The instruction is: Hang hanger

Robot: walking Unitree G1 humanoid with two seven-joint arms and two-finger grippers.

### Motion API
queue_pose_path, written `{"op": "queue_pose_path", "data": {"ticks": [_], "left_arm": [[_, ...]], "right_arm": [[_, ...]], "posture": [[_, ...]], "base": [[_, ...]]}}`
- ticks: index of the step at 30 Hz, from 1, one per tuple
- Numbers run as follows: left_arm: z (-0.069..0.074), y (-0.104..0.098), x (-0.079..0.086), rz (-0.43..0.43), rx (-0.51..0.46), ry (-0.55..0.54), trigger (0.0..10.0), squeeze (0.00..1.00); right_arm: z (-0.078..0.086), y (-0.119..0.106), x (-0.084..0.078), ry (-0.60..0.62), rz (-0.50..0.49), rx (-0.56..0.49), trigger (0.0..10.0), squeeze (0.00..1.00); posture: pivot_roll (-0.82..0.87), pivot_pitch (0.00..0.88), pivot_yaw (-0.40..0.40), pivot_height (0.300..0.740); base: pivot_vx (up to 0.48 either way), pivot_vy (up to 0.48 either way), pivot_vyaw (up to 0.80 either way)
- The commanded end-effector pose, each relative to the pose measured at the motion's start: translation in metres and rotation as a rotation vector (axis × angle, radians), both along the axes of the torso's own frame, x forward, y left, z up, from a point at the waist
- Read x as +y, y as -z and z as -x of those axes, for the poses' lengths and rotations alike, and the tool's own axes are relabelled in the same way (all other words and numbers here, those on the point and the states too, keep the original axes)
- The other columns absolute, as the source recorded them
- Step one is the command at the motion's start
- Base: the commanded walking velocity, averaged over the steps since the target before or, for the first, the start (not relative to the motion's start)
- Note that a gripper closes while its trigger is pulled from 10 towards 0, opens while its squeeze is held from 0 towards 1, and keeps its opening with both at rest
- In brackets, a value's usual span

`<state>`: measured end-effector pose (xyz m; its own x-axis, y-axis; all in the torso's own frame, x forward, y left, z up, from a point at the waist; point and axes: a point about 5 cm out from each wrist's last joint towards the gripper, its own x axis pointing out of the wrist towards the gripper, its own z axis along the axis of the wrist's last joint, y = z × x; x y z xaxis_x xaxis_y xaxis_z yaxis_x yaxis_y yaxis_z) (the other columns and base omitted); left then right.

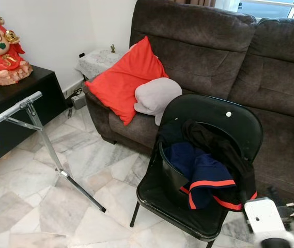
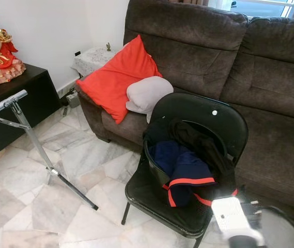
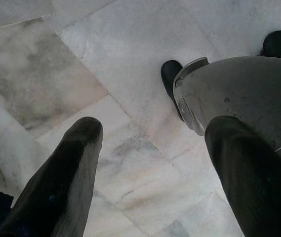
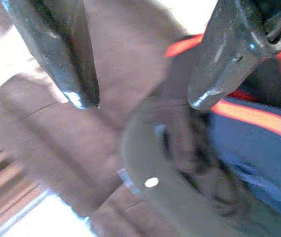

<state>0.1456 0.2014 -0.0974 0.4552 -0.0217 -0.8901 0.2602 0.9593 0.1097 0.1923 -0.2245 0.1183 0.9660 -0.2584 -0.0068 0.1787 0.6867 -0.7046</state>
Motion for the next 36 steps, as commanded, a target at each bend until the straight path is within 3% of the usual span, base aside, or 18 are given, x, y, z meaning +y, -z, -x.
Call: {"op": "queue_pose_path", "data": {"ticks": [1, 6, 15, 16, 17, 18, 24, 25, 26, 27, 28, 36], "left_arm": [[0.012, 0.006, -0.007, 0.025, 0.057, 0.023, 10.0, 0.00], [0.011, 0.005, -0.007, 0.025, 0.055, 0.019, 10.0, 0.00], [0.011, 0.005, -0.007, 0.026, 0.057, 0.020, 10.0, 0.00], [0.011, 0.005, -0.007, 0.026, 0.055, 0.020, 10.0, 0.00], [0.010, 0.005, -0.007, 0.026, 0.053, 0.017, 10.0, 0.00], [0.010, 0.005, -0.006, 0.025, 0.053, 0.017, 10.0, 0.00], [0.010, 0.005, -0.006, 0.025, 0.054, 0.018, 10.0, 0.00], [0.010, 0.005, -0.007, 0.025, 0.054, 0.019, 10.0, 0.00], [0.010, 0.005, -0.007, 0.025, 0.054, 0.019, 10.0, 0.00], [0.010, 0.005, -0.007, 0.025, 0.054, 0.019, 10.0, 0.00], [0.010, 0.005, -0.007, 0.025, 0.054, 0.018, 10.0, 0.00], [0.011, 0.005, -0.007, 0.026, 0.054, 0.014, 10.0, 0.00]], "right_arm": [[-0.003, 0.001, 0.000, -0.002, 0.102, 0.016, 10.0, 0.00], [-0.013, 0.006, -0.006, -0.024, 0.266, 0.065, 10.0, 0.00], [-0.030, 0.029, -0.009, -0.061, 0.269, 0.121, 10.0, 0.00], [-0.035, 0.031, -0.010, -0.063, 0.262, 0.119, 10.0, 0.19], [-0.039, 0.032, -0.008, -0.073, 0.251, 0.114, 10.0, 0.53], [-0.042, 0.033, -0.006, -0.086, 0.254, 0.114, 10.0, 0.60], [-0.048, 0.037, 0.000, -0.124, 0.248, 0.114, 10.0, 0.58], [-0.050, 0.040, 0.003, -0.140, 0.243, 0.117, 10.0, 0.53], [-0.051, 0.041, 0.004, -0.145, 0.233, 0.119, 10.0, 0.40], [-0.051, 0.041, 0.004, -0.145, 0.233, 0.119, 10.0, 0.40], [-0.053, 0.044, 0.010, -0.190, 0.227, 0.127, 10.0, 0.00], [-0.051, 0.052, 0.019, -0.237, 0.212, 0.151, 10.0, 0.00]], "posture": [[-0.04, 0.073, 0.021, 0.740], [-0.04, 0.074, 0.021, 0.740], [-0.05, 0.075, 0.029, 0.740], [-0.04, 0.073, 0.029, 0.740], [-0.04, 0.073, 0.030, 0.740], [-0.04, 0.073, 0.031, 0.740], [-0.04, 0.073, 0.034, 0.740], [-0.04, 0.073, 0.034, 0.740], [-0.04, 0.073, 0.034, 0.740], [-0.04, 0.073, 0.034, 0.740], [-0.03, 0.072, 0.032, 0.740], [-0.03, 0.070, 0.030, 0.740]], "base": [[0.000, 0.000, 0.00], [0.000, 0.000, 0.00], [0.000, 0.000, 0.00], [0.000, 0.000, 0.00], [0.000, 0.000, 0.00], [0.000, 0.000, 0.00], [0.000, 0.000, 0.00], [0.000, 0.000, 0.00], [0.000, 0.000, 0.00], [0.000, 0.000, 0.00], [0.000, 0.000, 0.00], [0.000, 0.000, 0.00]]}}
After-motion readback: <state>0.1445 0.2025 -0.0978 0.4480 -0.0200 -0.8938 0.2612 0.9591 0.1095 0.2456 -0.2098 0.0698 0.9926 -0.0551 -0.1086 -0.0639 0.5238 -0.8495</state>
